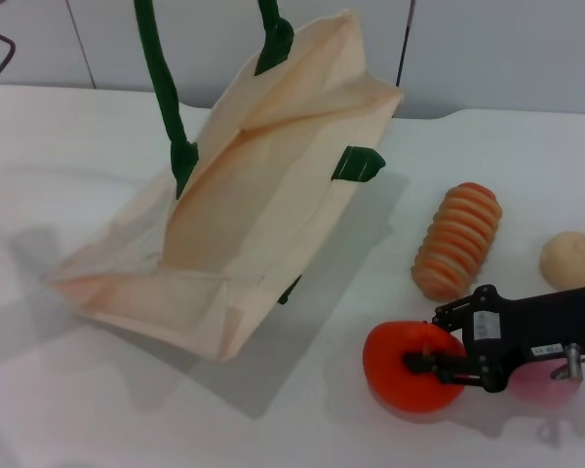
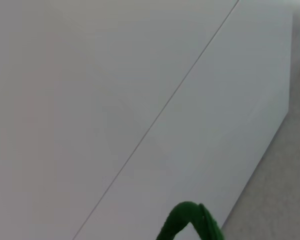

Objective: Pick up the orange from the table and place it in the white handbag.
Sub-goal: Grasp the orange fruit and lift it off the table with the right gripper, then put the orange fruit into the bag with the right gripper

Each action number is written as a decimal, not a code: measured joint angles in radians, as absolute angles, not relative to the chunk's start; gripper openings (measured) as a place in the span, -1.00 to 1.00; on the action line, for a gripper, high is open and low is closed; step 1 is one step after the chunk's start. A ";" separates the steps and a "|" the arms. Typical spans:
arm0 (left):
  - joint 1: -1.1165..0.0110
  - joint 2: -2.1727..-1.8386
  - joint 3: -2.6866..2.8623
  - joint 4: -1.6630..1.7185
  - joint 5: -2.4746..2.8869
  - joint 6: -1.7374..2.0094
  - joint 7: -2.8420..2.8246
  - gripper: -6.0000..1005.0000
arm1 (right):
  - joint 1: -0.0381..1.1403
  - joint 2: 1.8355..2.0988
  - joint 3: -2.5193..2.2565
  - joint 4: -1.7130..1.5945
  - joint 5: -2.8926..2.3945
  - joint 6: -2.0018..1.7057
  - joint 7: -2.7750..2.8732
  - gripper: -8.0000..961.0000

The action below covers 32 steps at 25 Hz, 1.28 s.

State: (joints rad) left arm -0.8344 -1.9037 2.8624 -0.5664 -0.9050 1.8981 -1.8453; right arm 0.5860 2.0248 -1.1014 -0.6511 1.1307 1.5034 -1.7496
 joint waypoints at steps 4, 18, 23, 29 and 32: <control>-0.834 -1.904 2.862 -0.566 -0.905 1.898 -1.845 -0.77 | 0.586 2.025 -1.099 -0.652 1.136 1.516 -1.751 -0.29; -0.833 -1.904 2.862 -0.561 -0.906 1.898 -1.845 -0.77 | 0.619 2.025 -0.981 -0.742 1.241 1.606 -1.749 -0.45; -0.840 -1.904 2.862 -0.560 -0.907 1.899 -1.845 -0.77 | 0.690 2.028 -0.987 -0.749 1.316 1.601 -1.748 -0.54; -0.853 -1.904 2.862 -0.558 -0.906 1.899 -1.846 -0.77 | 0.766 2.031 -0.990 -0.740 1.364 1.586 -1.748 -0.68; -0.854 -1.904 2.862 -0.557 -0.905 1.899 -1.846 -0.77 | 0.793 2.033 -0.995 -0.729 1.388 1.549 -1.750 -0.73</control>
State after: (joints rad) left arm -0.8544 -1.9043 2.8624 -0.5574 -0.9054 1.8992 -1.8465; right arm 0.7934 2.0327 -0.9946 -0.7292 1.3877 1.5486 -1.7501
